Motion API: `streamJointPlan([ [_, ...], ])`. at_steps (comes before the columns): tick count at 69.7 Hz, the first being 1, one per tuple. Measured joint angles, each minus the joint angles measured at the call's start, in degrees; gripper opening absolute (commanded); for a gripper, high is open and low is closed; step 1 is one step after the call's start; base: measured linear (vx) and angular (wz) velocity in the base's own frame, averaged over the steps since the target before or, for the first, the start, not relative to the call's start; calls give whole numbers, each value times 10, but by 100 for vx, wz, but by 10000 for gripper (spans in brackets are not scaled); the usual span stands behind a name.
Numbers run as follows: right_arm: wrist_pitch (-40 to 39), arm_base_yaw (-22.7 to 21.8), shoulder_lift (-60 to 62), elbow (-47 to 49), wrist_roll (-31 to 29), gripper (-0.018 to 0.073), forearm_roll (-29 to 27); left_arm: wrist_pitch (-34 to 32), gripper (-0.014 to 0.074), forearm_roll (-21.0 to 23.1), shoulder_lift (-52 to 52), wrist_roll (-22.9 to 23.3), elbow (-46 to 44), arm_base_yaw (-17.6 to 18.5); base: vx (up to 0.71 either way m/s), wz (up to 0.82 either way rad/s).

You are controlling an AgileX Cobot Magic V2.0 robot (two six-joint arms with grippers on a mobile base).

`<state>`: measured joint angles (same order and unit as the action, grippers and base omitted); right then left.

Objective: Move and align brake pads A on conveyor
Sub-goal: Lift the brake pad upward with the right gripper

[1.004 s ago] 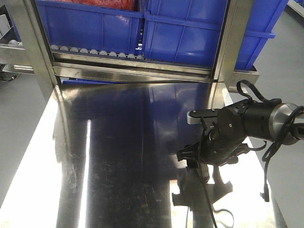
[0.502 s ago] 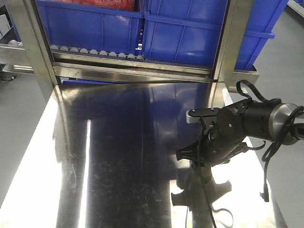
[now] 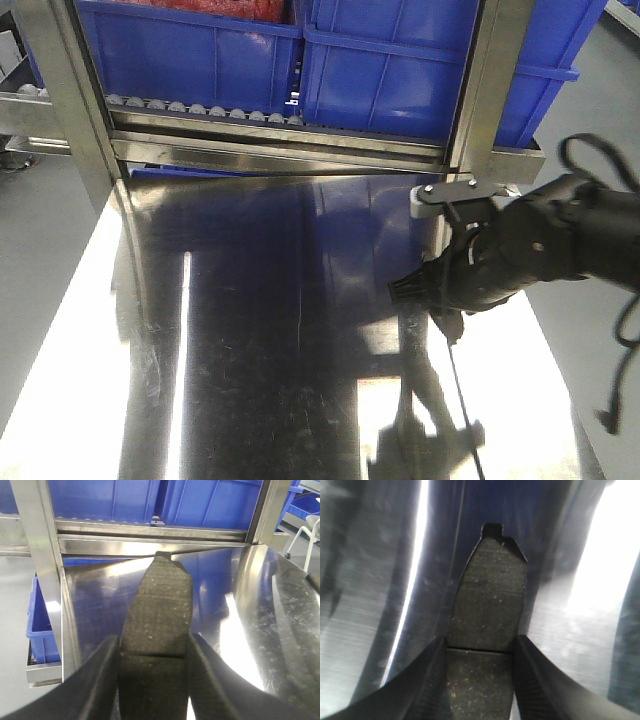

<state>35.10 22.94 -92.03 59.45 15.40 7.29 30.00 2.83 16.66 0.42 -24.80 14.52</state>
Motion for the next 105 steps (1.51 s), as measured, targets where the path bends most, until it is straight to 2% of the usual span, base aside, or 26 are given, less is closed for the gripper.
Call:
streamJointPlan([
  [22, -74, 0, 249, -165, -1, 109, 55, 0, 104, 0, 0, 0, 0, 0, 0, 0],
  [33, -80, 0, 396, -237, -1, 109, 82, 0, 104, 0, 0, 0, 0, 0, 0, 0],
  [60, -75, 0, 732, -382, -1, 111, 93, 0, 104, 0, 0, 0, 0, 0, 0, 0],
  [72, -73, 0, 784, -399, -2, 111, 95, 0, 104, 0, 0, 0, 0, 0, 0, 0],
  [105, -74, 0, 785, -400, -2, 111, 96, 0, 104, 0, 0, 0, 0, 0, 0, 0],
])
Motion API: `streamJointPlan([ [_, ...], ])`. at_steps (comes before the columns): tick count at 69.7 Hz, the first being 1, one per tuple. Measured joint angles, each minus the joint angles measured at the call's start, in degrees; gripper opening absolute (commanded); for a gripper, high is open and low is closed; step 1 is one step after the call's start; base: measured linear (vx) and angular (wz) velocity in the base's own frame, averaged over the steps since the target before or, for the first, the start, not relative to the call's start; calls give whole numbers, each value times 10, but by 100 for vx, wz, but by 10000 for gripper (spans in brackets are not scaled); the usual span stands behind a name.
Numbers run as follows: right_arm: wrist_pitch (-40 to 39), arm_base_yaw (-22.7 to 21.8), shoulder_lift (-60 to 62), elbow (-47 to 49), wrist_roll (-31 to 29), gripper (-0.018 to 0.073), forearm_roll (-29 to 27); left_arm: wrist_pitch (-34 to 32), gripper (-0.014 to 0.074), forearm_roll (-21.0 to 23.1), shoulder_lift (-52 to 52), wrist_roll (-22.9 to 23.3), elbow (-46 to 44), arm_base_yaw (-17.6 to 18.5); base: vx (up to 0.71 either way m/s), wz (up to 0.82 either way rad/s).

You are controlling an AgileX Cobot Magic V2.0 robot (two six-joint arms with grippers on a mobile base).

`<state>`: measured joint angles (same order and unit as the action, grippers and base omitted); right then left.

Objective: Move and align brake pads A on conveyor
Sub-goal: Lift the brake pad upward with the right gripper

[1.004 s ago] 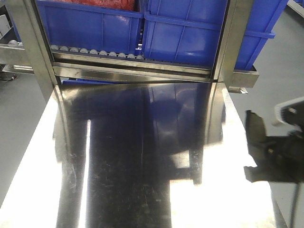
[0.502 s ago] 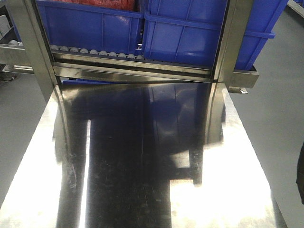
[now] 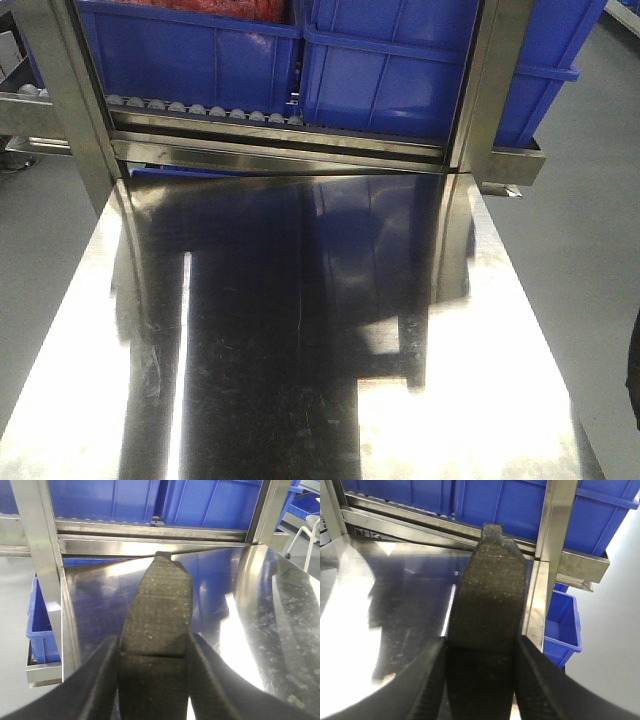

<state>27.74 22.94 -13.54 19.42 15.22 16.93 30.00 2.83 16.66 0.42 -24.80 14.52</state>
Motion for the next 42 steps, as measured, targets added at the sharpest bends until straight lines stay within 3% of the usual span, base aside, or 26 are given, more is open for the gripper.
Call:
streamJointPlan([
  [42, 0, 0, 0, 0, 0, 111, 0, 0, 104, 0, 0, 0, 0, 0, 0, 0],
])
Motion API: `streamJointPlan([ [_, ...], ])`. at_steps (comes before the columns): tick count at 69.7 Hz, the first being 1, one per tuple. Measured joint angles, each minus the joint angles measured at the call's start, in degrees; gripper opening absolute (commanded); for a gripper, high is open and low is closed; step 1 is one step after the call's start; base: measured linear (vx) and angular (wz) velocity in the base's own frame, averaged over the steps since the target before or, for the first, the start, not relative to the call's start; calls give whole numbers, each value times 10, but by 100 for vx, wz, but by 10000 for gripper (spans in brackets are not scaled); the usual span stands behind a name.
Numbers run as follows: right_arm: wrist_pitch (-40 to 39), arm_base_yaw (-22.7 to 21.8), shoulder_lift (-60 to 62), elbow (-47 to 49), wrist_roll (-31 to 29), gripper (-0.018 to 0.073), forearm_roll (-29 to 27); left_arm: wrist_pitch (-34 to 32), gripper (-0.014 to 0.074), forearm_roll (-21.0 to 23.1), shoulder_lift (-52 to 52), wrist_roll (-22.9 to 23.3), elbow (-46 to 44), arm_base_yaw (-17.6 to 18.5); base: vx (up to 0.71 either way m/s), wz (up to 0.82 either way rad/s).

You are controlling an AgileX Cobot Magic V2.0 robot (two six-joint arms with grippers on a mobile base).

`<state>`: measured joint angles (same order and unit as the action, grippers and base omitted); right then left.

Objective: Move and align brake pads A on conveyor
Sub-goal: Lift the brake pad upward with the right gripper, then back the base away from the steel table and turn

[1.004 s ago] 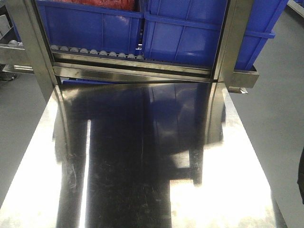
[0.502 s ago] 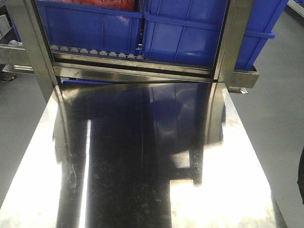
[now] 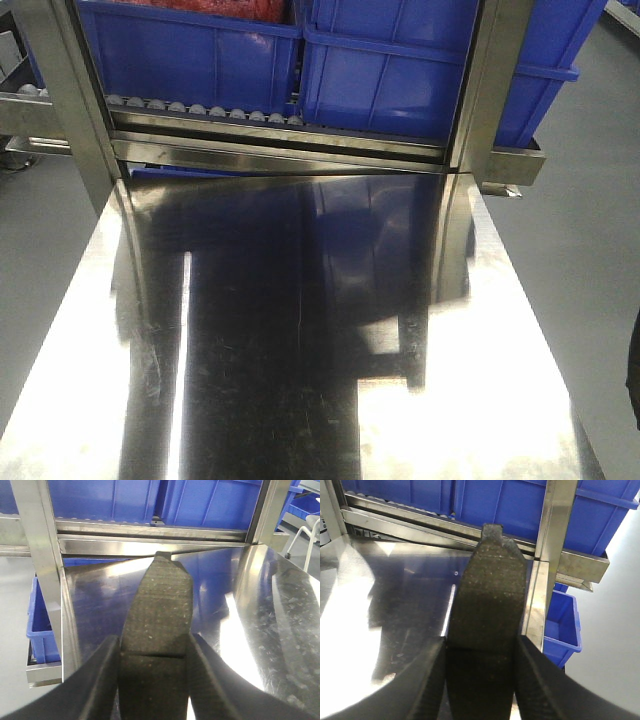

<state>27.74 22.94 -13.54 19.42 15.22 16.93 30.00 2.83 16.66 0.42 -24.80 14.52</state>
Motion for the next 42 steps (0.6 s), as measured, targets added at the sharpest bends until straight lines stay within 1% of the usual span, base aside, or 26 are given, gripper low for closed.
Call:
streamJointPlan([
  [28, 0, 0, 0, 0, 0, 111, 0, -1, 104, 0, 0, 0, 0, 0, -1, 2],
  [42, 0, 0, 0, 0, 0, 111, 0, -1, 104, 0, 0, 0, 0, 0, -7, 25],
])
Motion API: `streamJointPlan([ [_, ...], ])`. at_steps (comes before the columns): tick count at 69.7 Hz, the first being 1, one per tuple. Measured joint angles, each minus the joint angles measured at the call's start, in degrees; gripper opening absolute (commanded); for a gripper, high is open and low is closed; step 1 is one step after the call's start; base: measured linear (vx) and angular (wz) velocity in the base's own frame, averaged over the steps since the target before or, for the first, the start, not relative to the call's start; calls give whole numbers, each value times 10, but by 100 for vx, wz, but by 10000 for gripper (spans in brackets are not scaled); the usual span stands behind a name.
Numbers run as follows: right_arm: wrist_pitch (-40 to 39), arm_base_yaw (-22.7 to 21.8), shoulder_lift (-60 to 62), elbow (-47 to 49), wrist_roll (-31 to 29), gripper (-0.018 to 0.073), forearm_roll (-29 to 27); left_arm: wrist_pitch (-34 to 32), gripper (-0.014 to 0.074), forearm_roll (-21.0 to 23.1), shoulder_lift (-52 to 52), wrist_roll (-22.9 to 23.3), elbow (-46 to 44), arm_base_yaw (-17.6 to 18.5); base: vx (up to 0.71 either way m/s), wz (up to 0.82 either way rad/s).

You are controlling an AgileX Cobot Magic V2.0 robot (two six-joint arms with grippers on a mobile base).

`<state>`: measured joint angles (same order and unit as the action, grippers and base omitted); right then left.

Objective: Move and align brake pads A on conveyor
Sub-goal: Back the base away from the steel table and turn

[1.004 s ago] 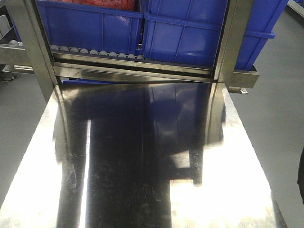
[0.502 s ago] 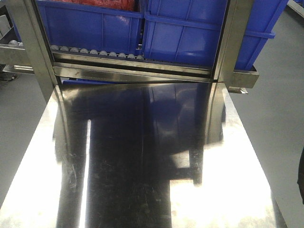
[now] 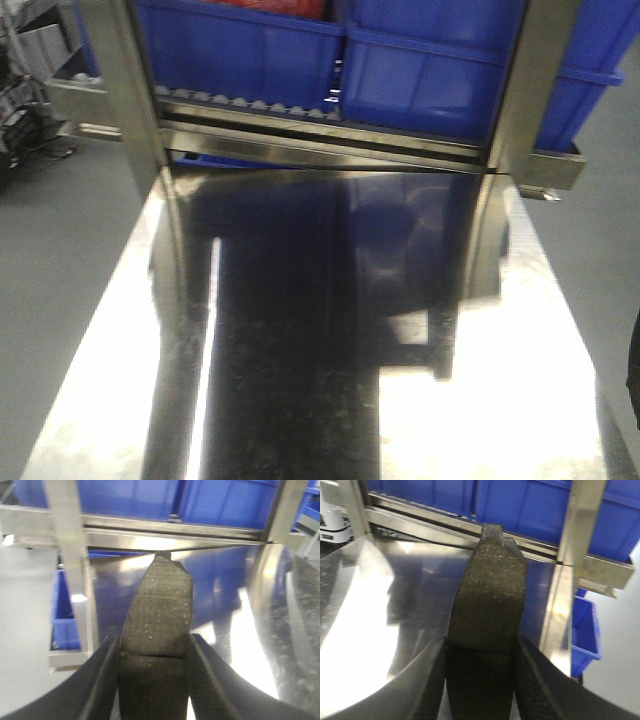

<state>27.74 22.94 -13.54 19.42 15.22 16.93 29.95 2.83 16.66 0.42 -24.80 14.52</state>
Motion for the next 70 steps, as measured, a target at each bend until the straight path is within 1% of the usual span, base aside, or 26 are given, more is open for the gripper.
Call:
streamJointPlan([
  [48, 0, 0, 0, 0, 0, 111, 0, 0, 104, 0, 0, 0, 0, 0, -12, 52],
  [70, 0, -1, 0, 0, 0, 111, 0, 0, 104, 0, 0, 0, 0, 0, -7, 71],
])
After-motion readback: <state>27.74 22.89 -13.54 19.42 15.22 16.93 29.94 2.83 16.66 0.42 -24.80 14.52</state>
